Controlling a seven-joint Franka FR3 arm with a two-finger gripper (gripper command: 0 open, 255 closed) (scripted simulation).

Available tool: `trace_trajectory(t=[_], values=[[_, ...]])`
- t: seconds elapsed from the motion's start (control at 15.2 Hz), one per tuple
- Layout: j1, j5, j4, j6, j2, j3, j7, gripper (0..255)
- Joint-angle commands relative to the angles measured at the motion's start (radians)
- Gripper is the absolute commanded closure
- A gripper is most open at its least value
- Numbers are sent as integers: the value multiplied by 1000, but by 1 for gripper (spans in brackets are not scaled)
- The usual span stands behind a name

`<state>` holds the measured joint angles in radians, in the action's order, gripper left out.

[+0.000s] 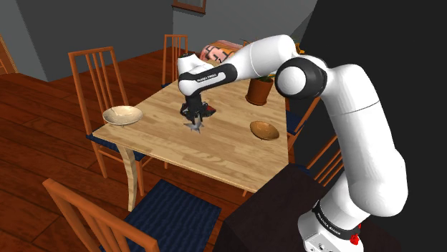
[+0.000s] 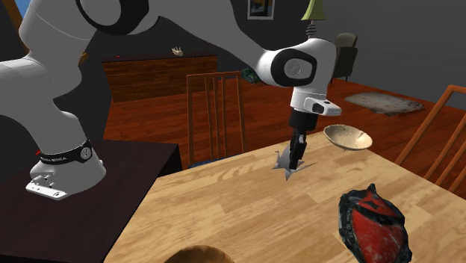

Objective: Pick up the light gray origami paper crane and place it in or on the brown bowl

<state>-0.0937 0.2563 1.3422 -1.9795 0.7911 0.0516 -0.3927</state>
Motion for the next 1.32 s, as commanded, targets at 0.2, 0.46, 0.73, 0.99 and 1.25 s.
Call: trace_trajectory(t=[0.2, 0.46, 0.73, 0.99, 1.25], values=[[0, -4, -4, 41, -38, 3, 8, 255], [0, -8, -18, 79, -62, 4, 16, 255], [0, -11, -36, 118, -84, 6, 24, 255], [28, -11, 62, 83, -152, 1, 47, 255], [84, -7, 232, 7, -258, -14, 96, 255]])
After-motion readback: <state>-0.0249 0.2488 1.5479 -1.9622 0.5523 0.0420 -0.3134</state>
